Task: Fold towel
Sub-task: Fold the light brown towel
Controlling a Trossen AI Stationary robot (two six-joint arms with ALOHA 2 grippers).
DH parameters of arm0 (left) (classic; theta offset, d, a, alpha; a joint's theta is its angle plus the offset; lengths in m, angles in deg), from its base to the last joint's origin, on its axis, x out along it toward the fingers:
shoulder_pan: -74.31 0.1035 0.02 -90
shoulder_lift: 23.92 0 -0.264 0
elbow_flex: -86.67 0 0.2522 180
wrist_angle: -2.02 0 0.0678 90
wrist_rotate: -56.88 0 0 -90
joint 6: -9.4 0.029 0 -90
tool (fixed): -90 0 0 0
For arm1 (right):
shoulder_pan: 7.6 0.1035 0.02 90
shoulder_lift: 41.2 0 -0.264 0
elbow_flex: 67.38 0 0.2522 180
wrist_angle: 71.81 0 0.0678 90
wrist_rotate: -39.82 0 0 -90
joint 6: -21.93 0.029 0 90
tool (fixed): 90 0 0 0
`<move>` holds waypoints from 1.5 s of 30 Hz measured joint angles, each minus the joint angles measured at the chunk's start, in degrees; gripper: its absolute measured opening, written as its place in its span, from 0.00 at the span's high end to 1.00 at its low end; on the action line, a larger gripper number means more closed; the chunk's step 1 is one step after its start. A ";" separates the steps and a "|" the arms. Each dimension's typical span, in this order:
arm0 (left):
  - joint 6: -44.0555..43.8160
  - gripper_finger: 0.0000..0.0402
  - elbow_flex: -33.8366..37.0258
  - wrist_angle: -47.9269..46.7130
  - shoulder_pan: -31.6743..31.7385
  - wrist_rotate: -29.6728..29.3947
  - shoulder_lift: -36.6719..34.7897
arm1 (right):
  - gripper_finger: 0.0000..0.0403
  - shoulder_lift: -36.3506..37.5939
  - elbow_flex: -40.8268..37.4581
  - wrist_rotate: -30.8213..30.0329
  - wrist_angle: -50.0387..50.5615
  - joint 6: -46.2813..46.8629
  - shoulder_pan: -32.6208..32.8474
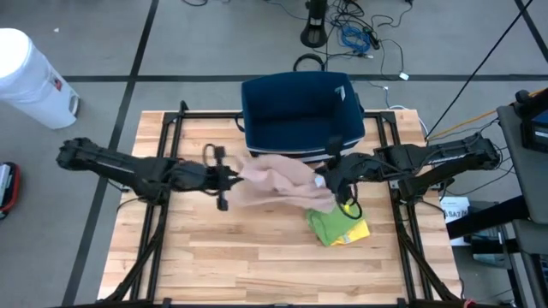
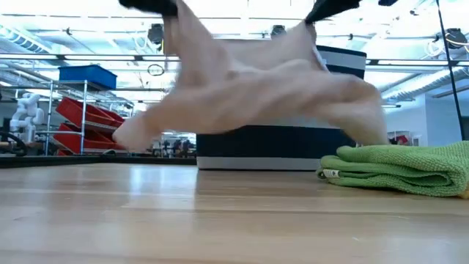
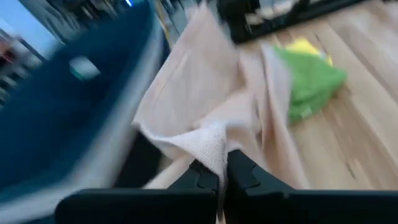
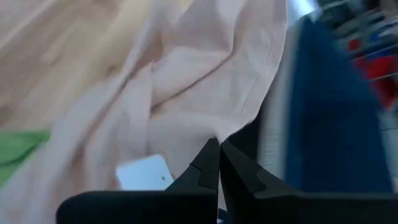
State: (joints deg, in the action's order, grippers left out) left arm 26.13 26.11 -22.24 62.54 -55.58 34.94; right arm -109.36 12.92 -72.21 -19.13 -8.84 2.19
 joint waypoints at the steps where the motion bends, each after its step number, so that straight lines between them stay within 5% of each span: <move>1: 0.47 1.00 -1.58 -1.53 -1.56 -2.15 -0.76 | 1.00 0.66 0.00 -0.91 -1.13 -0.99 0.23; 7: 3.55 1.00 -10.19 -6.15 -10.39 -9.28 -1.08 | 1.00 5.55 0.00 0.26 -6.98 -5.42 2.66; 19: 7.85 1.00 -15.69 -6.92 -23.45 -12.35 -0.55 | 1.00 17.12 0.00 23.18 -10.61 -3.01 7.49; 27: 9.83 1.00 -15.88 -4.31 -29.46 -12.89 -0.74 | 1.00 18.80 0.02 32.06 -13.57 -3.70 10.32; 35: 10.53 1.00 -15.90 -4.05 -30.80 -15.37 -0.75 | 0.96 15.99 -0.03 27.00 -11.79 0.69 10.96; 45: 9.57 1.00 -15.90 -4.39 -27.42 -15.55 -0.07 | 0.68 0.55 -4.09 26.60 -11.99 12.82 9.64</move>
State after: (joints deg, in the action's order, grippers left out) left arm 35.71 10.21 -26.63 35.12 -71.13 34.86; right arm -108.81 8.83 -45.61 -31.12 3.98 11.84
